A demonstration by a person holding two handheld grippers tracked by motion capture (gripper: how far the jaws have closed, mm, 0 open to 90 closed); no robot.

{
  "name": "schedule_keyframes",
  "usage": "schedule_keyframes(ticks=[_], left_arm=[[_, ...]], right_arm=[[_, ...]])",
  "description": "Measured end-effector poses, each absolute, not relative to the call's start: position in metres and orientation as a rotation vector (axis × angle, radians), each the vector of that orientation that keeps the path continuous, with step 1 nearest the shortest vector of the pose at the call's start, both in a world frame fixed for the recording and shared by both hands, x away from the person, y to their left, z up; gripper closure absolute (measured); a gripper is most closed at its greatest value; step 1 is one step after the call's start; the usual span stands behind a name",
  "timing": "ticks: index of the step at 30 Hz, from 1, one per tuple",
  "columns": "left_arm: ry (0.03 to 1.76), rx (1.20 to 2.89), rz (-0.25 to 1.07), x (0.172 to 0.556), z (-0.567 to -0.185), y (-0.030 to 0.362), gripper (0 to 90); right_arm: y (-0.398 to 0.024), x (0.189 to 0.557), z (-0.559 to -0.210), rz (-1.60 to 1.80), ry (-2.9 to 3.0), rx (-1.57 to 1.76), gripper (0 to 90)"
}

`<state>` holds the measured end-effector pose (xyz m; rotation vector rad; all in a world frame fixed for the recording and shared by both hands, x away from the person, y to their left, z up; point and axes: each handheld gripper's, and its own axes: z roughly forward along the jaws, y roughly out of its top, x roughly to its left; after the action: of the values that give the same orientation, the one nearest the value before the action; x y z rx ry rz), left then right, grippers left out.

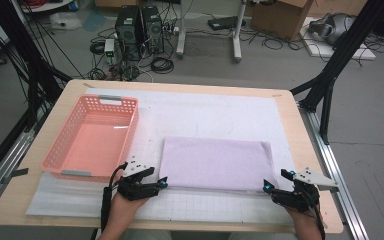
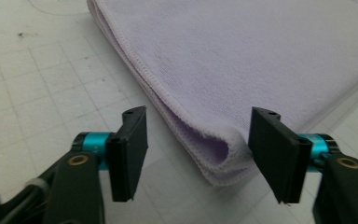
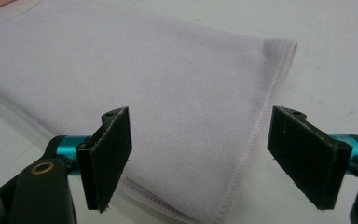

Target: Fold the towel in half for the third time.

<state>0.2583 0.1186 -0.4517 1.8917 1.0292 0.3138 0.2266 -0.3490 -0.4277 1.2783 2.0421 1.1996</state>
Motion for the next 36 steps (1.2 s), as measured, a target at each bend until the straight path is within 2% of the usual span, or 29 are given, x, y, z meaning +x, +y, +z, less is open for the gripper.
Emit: schedule_keyframes(ticks=[2, 5, 9, 15, 25, 36], left_arm=[[1.025, 1.918, 0.309, 0.259, -0.452, 0.117, 44.7], [1.012, 1.954, 0.308, 0.258, -0.453, 0.112, 54.5], [1.024, 1.955, 0.307, 0.257, -0.453, 0.11, 59.7], [1.053, 1.924, 0.244, 0.257, -0.454, 0.109, 74.6], [1.083, 1.906, 0.241, 0.256, -0.454, 0.108, 75.6], [1.092, 1.897, 0.23, 0.256, -0.454, 0.109, 75.0]], right_arm=[[-0.347, 0.228, -0.428, 1.207, 2.042, 1.275, 20.6], [-0.344, 0.23, -0.428, 1.209, 2.057, 1.265, 20.6], [-0.337, 0.235, -0.428, 1.218, 2.079, 1.248, 20.6], [-0.317, 0.25, -0.426, 1.282, 2.124, 1.21, 22.1], [-0.267, 0.291, -0.406, 1.32, 2.209, 1.089, 17.1], [-0.203, 0.355, -0.398, 1.242, 2.369, 0.992, 25.7]])
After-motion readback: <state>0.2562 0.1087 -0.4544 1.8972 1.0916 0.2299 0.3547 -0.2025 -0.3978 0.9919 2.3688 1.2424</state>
